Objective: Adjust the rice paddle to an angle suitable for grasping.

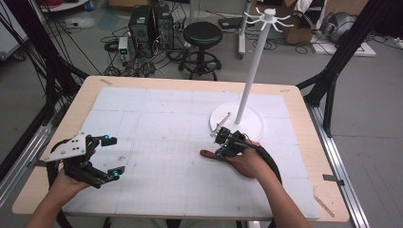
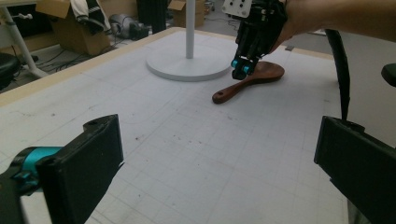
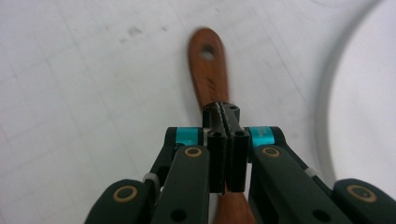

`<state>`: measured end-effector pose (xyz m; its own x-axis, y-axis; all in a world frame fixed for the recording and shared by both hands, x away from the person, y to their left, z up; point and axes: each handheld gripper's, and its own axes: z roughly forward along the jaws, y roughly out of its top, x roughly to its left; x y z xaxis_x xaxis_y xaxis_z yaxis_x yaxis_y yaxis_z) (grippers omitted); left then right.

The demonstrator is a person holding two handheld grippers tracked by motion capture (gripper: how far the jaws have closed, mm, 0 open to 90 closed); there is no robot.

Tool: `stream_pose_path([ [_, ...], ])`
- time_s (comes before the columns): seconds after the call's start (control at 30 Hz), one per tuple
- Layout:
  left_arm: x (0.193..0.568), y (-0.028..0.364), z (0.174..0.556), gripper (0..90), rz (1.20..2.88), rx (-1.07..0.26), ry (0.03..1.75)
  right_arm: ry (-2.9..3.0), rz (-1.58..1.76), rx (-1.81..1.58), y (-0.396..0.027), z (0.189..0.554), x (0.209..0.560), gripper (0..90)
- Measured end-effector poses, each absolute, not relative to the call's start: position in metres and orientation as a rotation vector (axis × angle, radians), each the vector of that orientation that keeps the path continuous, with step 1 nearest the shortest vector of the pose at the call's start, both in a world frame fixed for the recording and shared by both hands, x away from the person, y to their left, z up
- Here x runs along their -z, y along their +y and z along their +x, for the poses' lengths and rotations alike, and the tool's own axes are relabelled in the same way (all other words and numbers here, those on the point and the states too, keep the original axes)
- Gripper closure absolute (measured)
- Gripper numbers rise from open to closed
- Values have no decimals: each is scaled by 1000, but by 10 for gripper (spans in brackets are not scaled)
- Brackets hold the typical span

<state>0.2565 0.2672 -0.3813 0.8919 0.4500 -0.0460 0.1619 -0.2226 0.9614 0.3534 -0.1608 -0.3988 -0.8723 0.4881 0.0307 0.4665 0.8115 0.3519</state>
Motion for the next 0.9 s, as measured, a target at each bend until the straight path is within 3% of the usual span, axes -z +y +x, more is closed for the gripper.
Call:
stream_pose_path([
  [0.9,383,265,257,18,1804,-279,456,2876,849,-275,-202,362,416,895],
])
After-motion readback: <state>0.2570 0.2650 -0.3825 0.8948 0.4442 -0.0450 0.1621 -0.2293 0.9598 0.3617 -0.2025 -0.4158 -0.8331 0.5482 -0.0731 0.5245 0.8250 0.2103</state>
